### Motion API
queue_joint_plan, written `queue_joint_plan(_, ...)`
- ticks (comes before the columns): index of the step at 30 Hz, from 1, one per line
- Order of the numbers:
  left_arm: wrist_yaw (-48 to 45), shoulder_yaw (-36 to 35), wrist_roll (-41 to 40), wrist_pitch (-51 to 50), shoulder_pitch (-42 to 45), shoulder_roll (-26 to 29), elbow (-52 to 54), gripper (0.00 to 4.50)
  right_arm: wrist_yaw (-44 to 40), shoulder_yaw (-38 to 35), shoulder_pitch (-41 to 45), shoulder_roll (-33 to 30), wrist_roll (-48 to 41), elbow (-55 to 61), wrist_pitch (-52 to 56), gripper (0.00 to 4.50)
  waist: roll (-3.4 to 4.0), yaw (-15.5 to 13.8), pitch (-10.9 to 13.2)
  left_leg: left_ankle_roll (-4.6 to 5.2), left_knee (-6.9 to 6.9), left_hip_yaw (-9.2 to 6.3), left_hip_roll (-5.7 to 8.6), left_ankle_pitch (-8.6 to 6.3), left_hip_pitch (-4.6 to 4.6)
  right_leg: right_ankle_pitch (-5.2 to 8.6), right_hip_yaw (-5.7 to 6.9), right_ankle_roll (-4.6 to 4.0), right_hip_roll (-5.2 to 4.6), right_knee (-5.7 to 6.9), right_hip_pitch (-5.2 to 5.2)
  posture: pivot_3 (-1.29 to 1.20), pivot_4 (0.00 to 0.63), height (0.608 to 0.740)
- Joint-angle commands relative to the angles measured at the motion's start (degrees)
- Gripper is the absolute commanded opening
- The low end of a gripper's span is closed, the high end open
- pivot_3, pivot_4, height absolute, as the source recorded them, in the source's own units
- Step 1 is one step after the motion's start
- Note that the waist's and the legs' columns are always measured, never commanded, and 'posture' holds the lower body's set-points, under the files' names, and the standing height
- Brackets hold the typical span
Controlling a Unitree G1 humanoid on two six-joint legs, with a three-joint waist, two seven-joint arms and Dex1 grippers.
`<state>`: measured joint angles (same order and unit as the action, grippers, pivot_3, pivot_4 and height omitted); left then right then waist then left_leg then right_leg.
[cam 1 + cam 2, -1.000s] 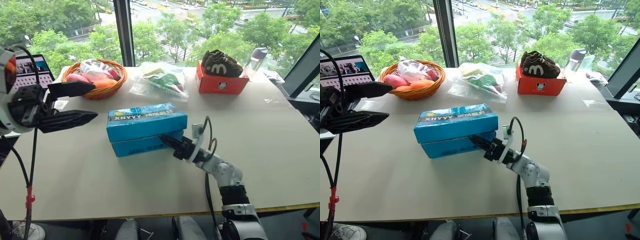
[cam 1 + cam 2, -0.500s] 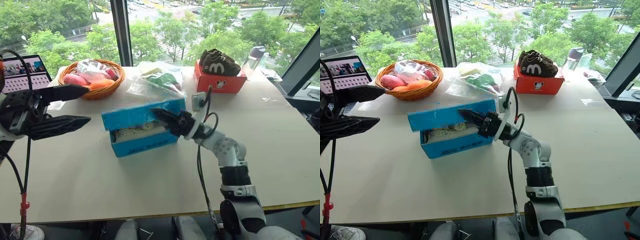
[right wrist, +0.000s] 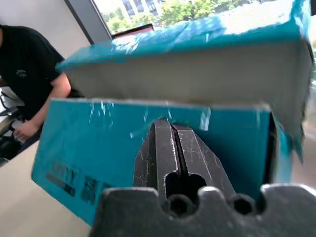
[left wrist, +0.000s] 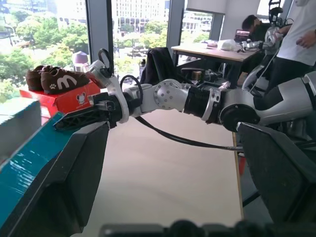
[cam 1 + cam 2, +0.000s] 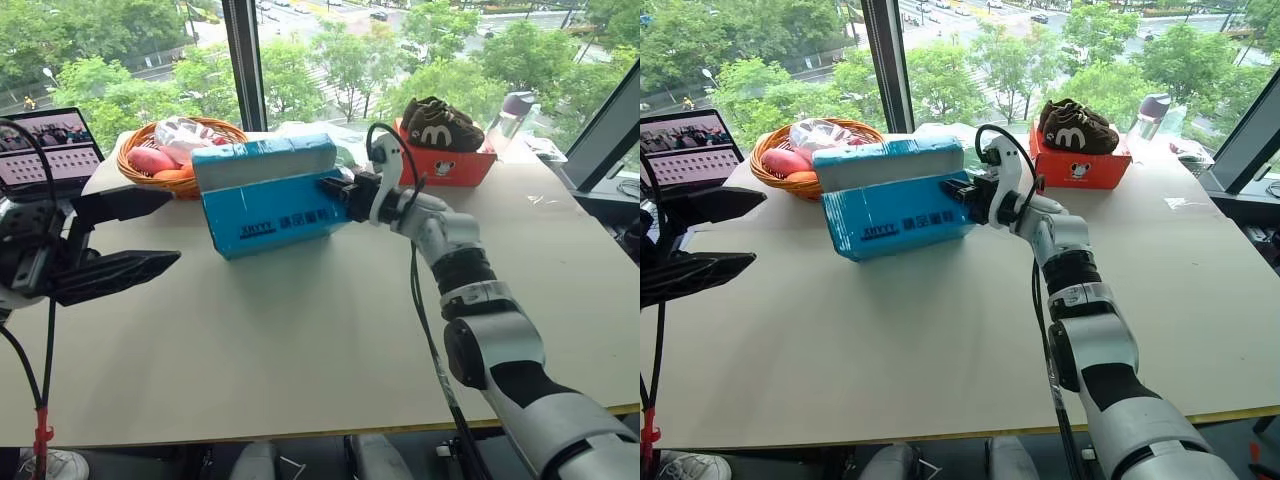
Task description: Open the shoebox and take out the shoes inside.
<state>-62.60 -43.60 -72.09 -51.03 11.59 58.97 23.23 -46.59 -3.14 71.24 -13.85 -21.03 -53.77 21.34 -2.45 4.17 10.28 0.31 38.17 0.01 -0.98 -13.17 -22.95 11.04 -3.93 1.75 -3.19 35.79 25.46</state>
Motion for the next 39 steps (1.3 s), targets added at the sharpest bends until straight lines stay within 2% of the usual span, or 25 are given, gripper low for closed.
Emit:
queue_joint_plan(1, 0.7, -1.9, -1.2, 1.2, -0.5, 0.2, 1.4, 4.47, -1.8, -1.7, 2.9, -0.7, 0.5, 0.3, -2.5, 0.0, 0.0, 0.0, 0.0, 0.0, -0.06, 0.0, -0.01, 0.0, 0.02, 0.01, 0.0, -0.02, 0.01, 0.0, 0.0, 0.0, 0.15, 0.74)
queue_joint_plan(10, 1.2, -0.9, -1.1, 1.7, -0.8, 0.4, 1.6, 4.47, -3.0, -1.1, 0.0, -0.6, 0.9, 5.7, -1.4, 0.0, 0.0, 0.0, 0.0, 0.0, -0.14, 0.0, 0.02, 0.0, 0.01, 0.03, 0.01, -0.05, -0.02, -0.02, 0.01, 0.0, 0.15, 0.74)
queue_joint_plan(14, 1.1, 0.4, 0.2, 2.1, -1.0, 0.5, 1.4, 4.47, 0.1, 0.3, 1.2, 1.1, 5.2, 1.4, -9.7, 0.0, 0.0, 0.1, 0.0, 0.0, -0.14, 0.01, 0.01, 0.0, 0.04, 0.03, 0.01, -0.06, 0.01, 0.0, 0.02, 0.0, 0.15, 0.74)
queue_joint_plan(20, 3.4, 4.5, 12.8, 6.3, -4.2, 1.5, -0.5, 4.47, 7.3, 4.0, 4.6, 4.1, 14.5, -11.3, -25.0, 0.0, 0.01, 0.6, 0.0, -0.02, -0.14, 0.01, 0.01, 0.02, 0.08, 0.04, 0.0, -0.09, 0.02, 0.07, 0.01, 0.0, 0.15, 0.74)
queue_joint_plan(23, 3.5, 5.2, 15.4, 7.3, -5.3, 1.2, -0.6, 4.47, 9.5, 4.6, 5.3, 5.0, 17.2, -15.2, -29.2, 0.0, 0.0, 1.2, 0.0, -0.05, -0.14, 0.0, 0.01, 0.03, 0.07, 0.02, 0.0, -0.11, 0.01, 0.08, 0.02, 0.0, 0.15, 0.74)
queue_joint_plan(30, 3.2, 3.6, 15.3, 7.4, -6.9, 0.0, 0.1, 4.47, 7.0, -0.4, 10.1, 4.5, 15.0, -16.4, -30.4, 0.0, 0.03, 1.4, 0.0, -0.05, -0.17, -0.01, 0.01, 0.03, 0.06, 0.02, 0.0, -0.12, -0.02, 0.06, 0.02, 0.0, 0.15, 0.74)
queue_joint_plan(39, 3.3, 5.3, 16.0, 8.6, -6.5, -0.8, -0.6, 4.47, 12.5, 2.8, 10.3, 6.0, 22.1, -19.5, -33.6, 0.0, 0.03, 1.6, 0.0, -0.05, -0.27, -0.01, 0.0, 0.03, 0.06, 0.02, 0.0, -0.16, -0.02, 0.1, 0.13, 0.0, 0.15, 0.74)
